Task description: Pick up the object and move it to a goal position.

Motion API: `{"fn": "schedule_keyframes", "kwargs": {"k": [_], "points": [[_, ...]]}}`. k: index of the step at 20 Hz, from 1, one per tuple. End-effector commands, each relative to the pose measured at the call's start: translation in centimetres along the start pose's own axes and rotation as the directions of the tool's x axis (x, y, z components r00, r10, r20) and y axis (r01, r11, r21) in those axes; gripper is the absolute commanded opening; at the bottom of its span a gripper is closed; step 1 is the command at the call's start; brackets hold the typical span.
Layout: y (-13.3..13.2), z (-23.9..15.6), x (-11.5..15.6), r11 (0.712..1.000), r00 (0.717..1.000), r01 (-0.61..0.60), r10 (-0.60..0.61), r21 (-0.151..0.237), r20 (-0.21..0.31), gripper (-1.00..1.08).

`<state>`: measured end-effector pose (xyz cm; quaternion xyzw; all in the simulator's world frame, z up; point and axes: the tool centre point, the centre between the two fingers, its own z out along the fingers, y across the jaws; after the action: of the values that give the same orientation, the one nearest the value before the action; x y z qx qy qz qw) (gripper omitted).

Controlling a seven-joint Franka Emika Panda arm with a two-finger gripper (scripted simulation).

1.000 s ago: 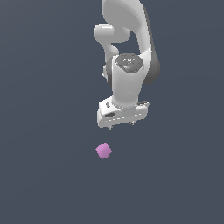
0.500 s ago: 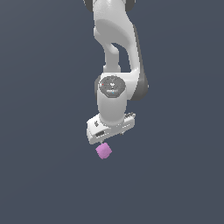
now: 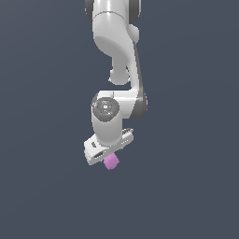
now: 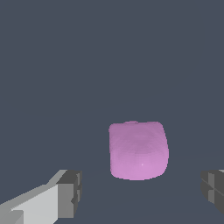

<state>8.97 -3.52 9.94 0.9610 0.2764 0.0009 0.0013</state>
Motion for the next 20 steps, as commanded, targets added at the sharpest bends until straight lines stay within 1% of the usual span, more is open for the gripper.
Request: {"fn": "schedule_keyframes", "kwargs": {"k": [1,11,20], "points": [[0.5,0.5,0.0,1.0,1.0,0.021,-0.021,0.001,0.0,1.0],[1.0,1.3,-0.2,0.999,0.999,0.034,-0.034,0.003,0.001,1.0],[0.9,5.6,-0.2,0.999,0.999,0.038,-0.038,0.003,0.001,1.0]]}}
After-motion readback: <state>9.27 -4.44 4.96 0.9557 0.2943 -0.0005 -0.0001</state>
